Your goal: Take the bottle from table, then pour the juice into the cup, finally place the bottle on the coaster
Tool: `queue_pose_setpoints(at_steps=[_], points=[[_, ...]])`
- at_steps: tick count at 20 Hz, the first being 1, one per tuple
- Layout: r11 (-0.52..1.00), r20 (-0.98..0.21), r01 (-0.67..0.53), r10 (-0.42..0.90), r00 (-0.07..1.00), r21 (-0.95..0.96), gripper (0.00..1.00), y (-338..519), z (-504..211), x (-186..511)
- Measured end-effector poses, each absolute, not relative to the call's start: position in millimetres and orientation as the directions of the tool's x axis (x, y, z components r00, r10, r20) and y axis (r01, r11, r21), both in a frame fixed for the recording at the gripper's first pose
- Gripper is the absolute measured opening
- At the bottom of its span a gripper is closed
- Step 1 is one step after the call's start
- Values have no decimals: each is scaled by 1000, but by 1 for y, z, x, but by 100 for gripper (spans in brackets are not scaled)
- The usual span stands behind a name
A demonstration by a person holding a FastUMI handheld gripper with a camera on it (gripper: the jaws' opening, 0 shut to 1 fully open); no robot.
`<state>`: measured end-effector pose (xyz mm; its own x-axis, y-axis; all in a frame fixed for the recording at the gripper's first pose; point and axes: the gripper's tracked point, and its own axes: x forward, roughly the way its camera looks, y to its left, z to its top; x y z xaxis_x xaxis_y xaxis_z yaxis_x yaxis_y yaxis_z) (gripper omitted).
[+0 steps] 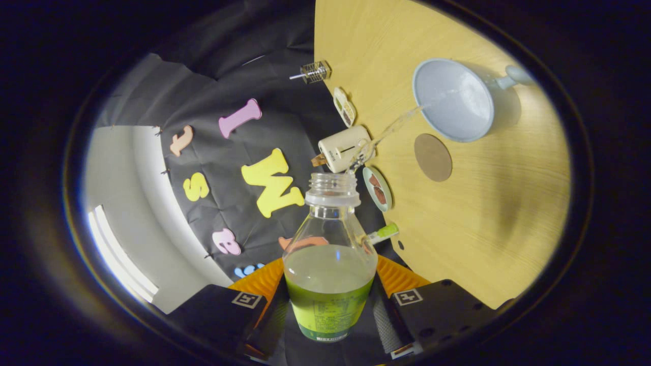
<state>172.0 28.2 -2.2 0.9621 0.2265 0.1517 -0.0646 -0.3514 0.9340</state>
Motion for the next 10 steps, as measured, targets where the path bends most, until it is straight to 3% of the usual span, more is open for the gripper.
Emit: queue_pose_setpoints(at_steps=[10], points=[[-511,226,-105,180,957,853,79,12,22,173]])
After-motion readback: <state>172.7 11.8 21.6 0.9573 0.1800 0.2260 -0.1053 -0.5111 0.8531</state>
